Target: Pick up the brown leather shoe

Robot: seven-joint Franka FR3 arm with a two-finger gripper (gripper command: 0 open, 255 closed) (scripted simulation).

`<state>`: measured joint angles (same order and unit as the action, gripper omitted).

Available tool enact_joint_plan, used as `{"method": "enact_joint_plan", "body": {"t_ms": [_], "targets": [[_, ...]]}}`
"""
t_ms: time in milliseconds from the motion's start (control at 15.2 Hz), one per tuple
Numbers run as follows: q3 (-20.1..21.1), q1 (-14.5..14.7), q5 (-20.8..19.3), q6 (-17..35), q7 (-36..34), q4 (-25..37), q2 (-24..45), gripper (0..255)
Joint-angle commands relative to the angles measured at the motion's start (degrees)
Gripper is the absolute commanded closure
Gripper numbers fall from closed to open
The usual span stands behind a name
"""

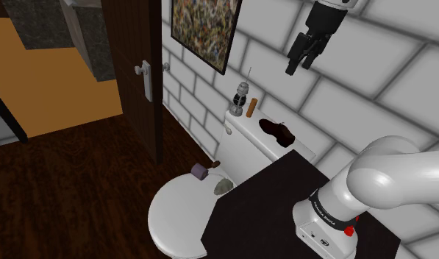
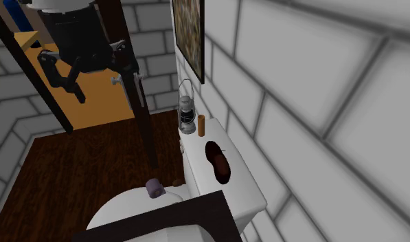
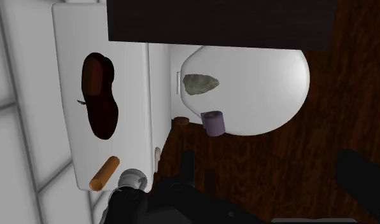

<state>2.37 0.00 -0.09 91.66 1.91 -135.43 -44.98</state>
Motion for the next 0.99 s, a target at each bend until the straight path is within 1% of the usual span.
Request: {"method": "enact_joint_plan", "body": {"t_ms": [0, 462, 924], "targets": [[0.00, 0.00, 0.00, 0.00, 0.00, 0.00, 0.00, 0], [-5.96, -2.90, -3.41, 11.73, 4.94, -9.37, 1.54, 0], [-12.45, -6.09, -6.56, 24.83, 10.02, -15.33, 7.79, 0]]}}
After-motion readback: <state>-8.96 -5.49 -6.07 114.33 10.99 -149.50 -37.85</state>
